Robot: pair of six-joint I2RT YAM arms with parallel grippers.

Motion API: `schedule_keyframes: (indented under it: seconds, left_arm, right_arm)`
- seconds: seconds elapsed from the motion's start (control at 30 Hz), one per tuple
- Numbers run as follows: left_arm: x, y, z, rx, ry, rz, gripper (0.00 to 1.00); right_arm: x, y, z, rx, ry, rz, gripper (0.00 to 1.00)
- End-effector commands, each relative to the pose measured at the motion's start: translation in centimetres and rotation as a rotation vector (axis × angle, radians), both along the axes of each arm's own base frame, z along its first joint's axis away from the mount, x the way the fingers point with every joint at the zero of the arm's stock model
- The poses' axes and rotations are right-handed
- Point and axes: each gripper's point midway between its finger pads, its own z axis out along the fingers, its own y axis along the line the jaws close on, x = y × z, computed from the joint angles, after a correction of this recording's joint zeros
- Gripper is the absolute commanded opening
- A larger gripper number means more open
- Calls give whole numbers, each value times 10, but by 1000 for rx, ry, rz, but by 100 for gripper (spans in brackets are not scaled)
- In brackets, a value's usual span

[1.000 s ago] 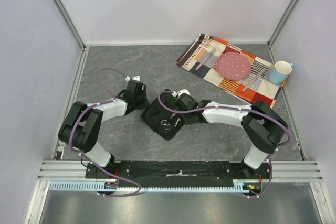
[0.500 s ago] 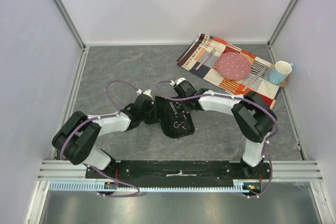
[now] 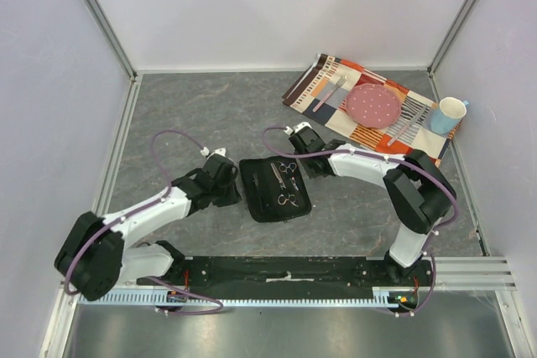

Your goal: Sort the hair-cutting tools

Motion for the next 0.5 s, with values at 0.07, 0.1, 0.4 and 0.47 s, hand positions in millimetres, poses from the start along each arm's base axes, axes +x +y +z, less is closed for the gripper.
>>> schedule_keyframes:
  seconds: [0.07, 0.1, 0.4, 0.47]
  left_arm:
    - [10, 16, 46, 11, -142, 17, 38]
    - [13, 18, 55, -6, -174, 21, 43]
    - [44, 3, 85, -362, -236, -25, 53]
    - [49, 0, 76, -384, -196, -33, 54]
  right_arm:
    - [-5, -7, 20, 30, -50, -23, 43]
    - [-6, -6, 21, 41, -46, -20, 45]
    - [-17, -1, 23, 114, -39, -9, 49]
    - [-19, -1, 22, 123, -35, -7, 49]
